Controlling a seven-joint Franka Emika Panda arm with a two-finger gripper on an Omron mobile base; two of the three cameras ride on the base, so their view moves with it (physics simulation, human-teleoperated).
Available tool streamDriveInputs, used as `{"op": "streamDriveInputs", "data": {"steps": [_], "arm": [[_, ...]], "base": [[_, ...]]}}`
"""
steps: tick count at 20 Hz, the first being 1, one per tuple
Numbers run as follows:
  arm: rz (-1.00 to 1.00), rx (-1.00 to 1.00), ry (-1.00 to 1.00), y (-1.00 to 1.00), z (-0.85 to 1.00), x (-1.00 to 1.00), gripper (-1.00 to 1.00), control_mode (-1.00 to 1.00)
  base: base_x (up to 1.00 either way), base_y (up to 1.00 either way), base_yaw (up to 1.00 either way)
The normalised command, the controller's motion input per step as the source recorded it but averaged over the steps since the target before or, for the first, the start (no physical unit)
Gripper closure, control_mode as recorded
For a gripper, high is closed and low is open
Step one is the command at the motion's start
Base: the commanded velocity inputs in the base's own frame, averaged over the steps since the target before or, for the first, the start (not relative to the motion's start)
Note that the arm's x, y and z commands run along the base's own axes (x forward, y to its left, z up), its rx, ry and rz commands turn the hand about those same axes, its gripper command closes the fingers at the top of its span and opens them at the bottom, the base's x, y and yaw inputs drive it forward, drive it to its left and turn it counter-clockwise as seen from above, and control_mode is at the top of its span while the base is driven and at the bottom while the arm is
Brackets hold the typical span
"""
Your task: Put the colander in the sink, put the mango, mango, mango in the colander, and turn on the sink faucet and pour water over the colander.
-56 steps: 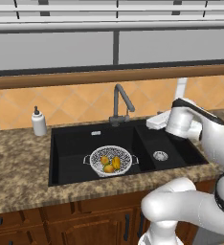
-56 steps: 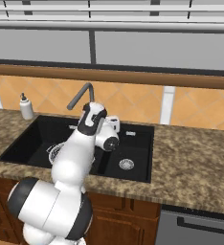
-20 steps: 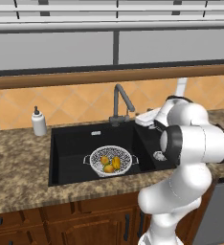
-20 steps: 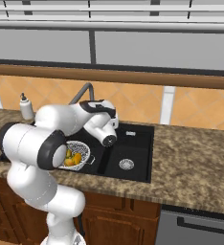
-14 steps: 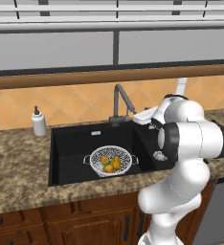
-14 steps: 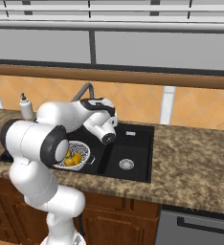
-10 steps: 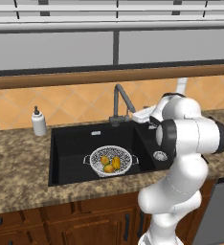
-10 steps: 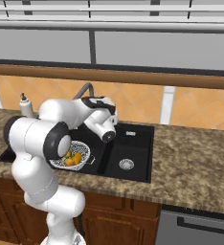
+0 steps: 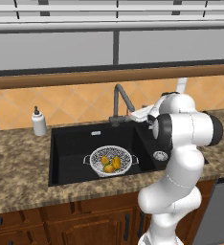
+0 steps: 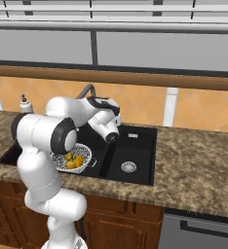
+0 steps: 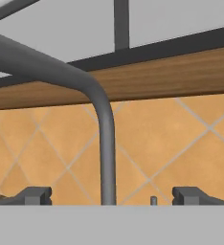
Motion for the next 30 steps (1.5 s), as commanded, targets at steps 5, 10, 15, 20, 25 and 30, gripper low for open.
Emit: {"op": "streamDriveInputs", "data": {"steps": [5,10,15,20,25,30], "arm": [[0.0,0.0,-0.08,0.0,-0.24,0.15,-1.0,-1.0],[0.0,0.0,-0.04,0.0,-0.12,0.24,-1.0,-1.0],[0.0,0.0,-0.01,0.01,-0.04,0.28,-1.0,-1.0],[-0.01,0.0,0.0,0.04,0.0,0.29,-1.0,-1.0],[-0.02,0.0,0.0,0.01,-0.05,0.28,-1.0,-1.0],[-0.03,0.0,0.0,0.0,-0.25,0.24,-1.0,-1.0]], "base": [[0.0,0.0,0.0],[0.0,0.0,0.0],[0.0,0.0,0.0],[0.0,0.0,0.0],[0.0,0.0,0.0],[0.0,0.0,0.0]]}}
